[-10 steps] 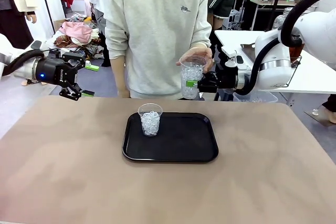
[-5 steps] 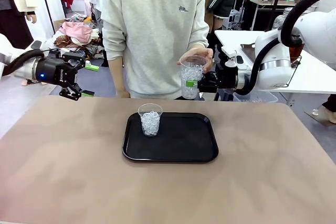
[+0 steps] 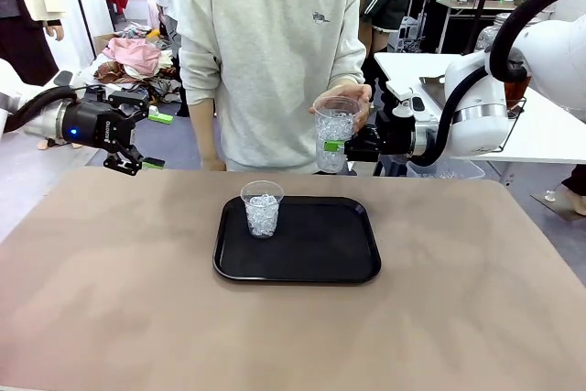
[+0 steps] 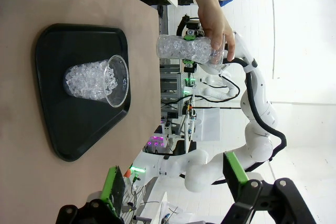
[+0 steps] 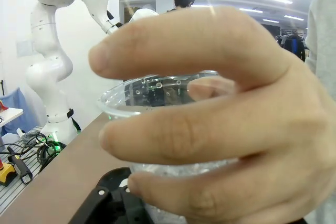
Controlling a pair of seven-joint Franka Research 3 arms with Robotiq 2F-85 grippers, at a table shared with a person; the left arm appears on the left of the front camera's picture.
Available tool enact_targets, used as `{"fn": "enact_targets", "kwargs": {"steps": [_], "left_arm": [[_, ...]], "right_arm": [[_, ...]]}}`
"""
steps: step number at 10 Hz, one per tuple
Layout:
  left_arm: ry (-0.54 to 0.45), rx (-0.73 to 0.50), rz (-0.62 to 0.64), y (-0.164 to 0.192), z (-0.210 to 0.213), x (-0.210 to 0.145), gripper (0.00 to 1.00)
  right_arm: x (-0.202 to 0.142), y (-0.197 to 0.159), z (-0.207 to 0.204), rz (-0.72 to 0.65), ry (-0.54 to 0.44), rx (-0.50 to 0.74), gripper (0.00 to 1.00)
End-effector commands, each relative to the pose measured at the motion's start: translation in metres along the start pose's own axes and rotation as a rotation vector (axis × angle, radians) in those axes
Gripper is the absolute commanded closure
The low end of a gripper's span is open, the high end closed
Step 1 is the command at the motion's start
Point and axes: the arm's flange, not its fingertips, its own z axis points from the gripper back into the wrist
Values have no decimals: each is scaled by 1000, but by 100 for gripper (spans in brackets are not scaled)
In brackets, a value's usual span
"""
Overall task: Pour the drink into the iced cup.
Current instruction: Open the gripper to release the iced cup you were holding.
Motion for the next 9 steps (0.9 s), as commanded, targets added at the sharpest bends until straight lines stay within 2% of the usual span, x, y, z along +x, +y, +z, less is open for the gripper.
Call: {"fn": "enact_targets", "kwargs": {"steps": [1,6,8,9], "left_arm": [[-1,-2,0,0,0,-1,0],[-1,-2,0,0,0,-1,0],[-1,-2,0,0,0,-1,0],[-1,-2,0,0,0,-1,0]], "right_arm": [[4,0,-1,10,-2,1,47],[0,0,0,1,0,0,47],[-2,2,5,-35,12,12,9],[-3,4,11,-38,21,10,0]]}}
